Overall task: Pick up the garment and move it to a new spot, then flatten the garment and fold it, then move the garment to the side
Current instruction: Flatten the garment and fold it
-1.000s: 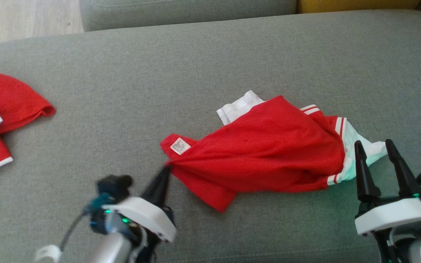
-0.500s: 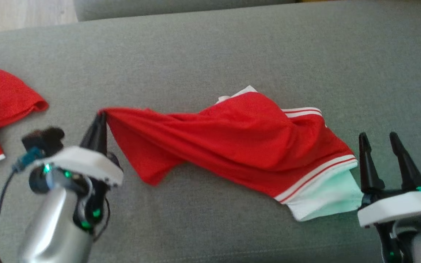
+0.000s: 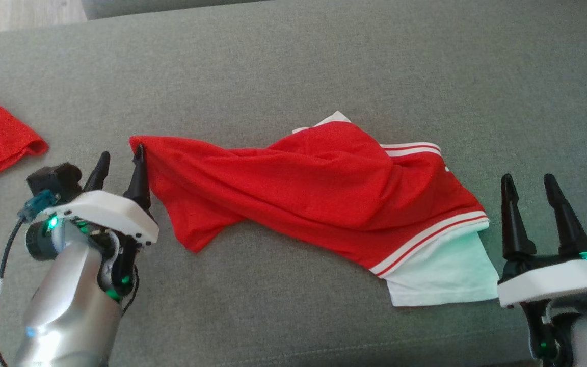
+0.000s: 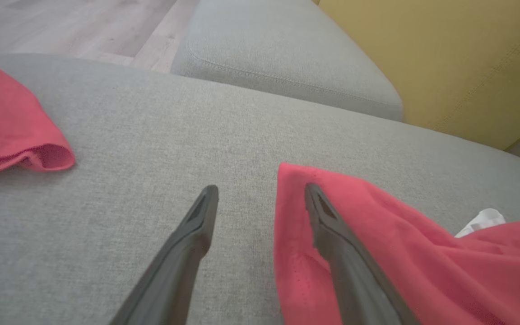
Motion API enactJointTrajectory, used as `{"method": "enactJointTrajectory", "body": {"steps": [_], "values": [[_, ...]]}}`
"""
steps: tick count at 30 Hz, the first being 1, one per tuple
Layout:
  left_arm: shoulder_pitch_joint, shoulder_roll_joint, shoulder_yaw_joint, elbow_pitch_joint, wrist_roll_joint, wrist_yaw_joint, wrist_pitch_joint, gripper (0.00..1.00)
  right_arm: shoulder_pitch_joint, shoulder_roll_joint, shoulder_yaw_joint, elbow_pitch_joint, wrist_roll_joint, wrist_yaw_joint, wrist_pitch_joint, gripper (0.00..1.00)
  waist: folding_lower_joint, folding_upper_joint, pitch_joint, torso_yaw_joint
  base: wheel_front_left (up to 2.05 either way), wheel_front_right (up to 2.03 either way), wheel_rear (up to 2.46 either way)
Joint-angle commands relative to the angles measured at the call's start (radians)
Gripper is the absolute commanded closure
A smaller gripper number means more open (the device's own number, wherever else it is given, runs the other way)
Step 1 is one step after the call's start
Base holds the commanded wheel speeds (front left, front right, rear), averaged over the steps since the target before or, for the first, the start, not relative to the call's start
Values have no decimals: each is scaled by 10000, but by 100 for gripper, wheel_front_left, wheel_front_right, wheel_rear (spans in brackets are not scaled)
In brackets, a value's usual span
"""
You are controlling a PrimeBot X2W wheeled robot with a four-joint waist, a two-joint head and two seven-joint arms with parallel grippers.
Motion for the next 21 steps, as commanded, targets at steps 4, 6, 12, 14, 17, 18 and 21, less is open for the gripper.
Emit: {"method": "enactJointTrajectory", "body": {"steps": [4,6,12,14,17,18,21], "values": [[13,261,406,-484,350,247,-673,0,-432,-58,264,-274,-78,-9,-154,0,0,0,-254,124,0,0,0],[597,266,546,-1238,752,629,-828,0,-415,-58,284,-295,-247,-9,-156,0,0,0,-482,255,0,0,0],[2246,274,933,-4029,2072,1573,-858,0,-281,-58,387,-376,-647,-9,-75,0,0,0,-1009,479,0,0,0],[2867,236,935,-4805,2380,1729,-859,0,-193,-58,445,-365,-710,-9,-25,0,0,0,-1191,532,0,0,0],[3674,187,796,-5619,2703,1861,-860,0,-12,-58,570,-376,-818,-9,66,0,0,0,-1425,608,0,0,0],[3893,180,720,-5827,2790,1884,-860,0,58,-58,613,-384,-852,-9,95,0,0,0,-1492,629,0,0,0],[4435,155,547,-6247,2894,1940,-860,0,273,-58,729,-411,-902,-9,171,0,0,0,-1687,680,0,0,0]]}}
